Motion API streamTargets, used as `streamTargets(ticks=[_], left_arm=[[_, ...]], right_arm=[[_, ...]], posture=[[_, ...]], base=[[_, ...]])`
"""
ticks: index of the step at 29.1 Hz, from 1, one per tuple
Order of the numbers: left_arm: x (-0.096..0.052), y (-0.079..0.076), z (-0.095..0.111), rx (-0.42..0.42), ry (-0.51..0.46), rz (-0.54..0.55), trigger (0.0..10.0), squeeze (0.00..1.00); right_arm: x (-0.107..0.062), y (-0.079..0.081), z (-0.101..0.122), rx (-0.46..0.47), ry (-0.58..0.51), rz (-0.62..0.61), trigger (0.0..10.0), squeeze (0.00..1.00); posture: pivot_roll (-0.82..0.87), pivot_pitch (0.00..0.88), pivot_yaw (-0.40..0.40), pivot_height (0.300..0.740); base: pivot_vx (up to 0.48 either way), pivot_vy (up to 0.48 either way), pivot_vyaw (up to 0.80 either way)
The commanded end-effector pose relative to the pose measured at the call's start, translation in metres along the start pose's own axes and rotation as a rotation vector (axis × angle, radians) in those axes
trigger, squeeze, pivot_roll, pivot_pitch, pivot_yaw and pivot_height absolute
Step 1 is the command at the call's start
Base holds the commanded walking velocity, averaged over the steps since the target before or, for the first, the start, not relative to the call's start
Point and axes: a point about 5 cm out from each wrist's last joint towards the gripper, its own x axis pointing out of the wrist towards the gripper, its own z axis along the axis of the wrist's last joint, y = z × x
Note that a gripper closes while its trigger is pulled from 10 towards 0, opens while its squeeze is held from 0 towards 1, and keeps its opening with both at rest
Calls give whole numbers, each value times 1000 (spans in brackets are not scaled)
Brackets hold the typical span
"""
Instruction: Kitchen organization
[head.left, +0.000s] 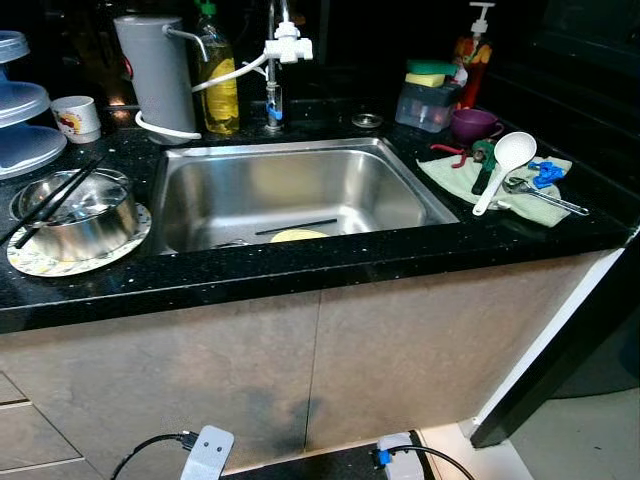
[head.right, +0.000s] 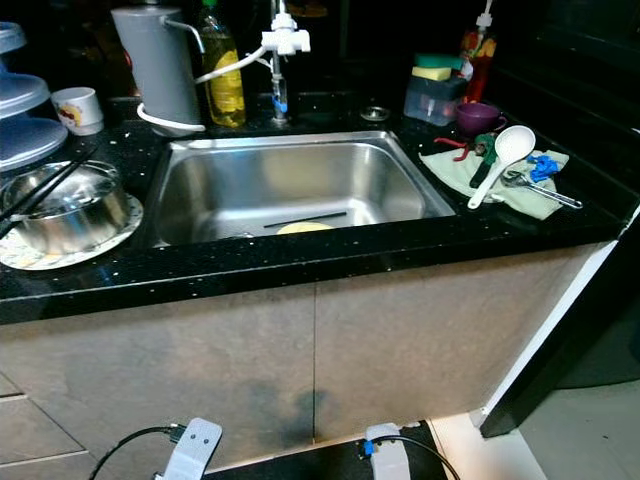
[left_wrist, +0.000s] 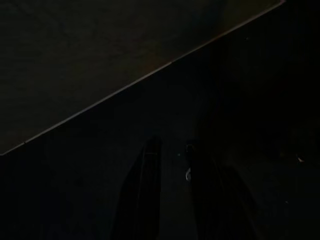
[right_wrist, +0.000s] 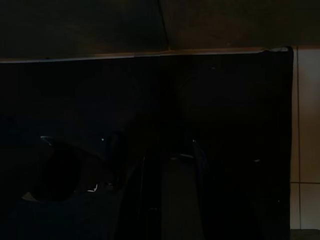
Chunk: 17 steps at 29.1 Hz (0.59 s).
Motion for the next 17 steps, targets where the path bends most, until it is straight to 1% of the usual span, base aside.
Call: streamTargets(ticks=[1,17], left_arm=[[-1,0,-5,-1,11,-5,10000,0],[1,2,-3,-8,-2,-3,10000,0]], right_arm=[[0,2,-2,4,3,6,10000,0],[1,3,-2,6,-2,10,10000,0]], posture=[[-23,89,-37,740],[-23,89,-37,740]], base=[[0,345,0],[0,369,0]])
